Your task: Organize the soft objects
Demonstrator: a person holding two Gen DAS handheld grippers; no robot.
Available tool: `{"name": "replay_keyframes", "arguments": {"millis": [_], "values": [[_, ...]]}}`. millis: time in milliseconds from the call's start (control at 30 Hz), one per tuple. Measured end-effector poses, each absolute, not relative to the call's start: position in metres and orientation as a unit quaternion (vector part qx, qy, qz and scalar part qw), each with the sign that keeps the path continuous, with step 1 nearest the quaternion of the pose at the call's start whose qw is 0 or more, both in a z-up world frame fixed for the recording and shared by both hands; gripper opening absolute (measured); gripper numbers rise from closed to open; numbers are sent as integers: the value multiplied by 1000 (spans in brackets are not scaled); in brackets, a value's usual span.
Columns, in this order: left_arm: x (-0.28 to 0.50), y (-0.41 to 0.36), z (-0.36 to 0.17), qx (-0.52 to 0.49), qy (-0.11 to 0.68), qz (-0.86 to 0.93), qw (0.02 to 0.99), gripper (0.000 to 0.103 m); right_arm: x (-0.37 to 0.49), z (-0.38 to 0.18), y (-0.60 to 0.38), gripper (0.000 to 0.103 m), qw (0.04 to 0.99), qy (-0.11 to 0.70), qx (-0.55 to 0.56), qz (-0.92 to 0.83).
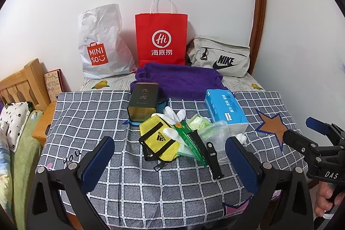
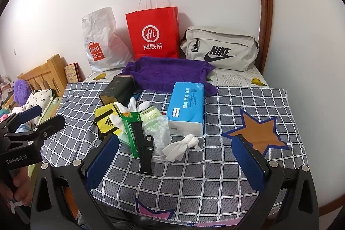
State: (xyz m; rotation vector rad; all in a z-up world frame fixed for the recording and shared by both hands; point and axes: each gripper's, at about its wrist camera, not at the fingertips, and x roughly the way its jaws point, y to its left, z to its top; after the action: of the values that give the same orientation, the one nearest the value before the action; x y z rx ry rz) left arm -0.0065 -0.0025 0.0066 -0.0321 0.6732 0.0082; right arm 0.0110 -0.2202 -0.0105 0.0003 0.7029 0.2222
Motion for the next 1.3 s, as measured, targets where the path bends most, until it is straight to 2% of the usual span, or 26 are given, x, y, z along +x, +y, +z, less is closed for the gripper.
{"name": "replay_keyframes", "arguments": {"millis": [1300], "values": [[-10, 3, 10, -15, 328, 2, 944, 103, 11, -10, -219, 103, 933, 342, -2, 112]]}}
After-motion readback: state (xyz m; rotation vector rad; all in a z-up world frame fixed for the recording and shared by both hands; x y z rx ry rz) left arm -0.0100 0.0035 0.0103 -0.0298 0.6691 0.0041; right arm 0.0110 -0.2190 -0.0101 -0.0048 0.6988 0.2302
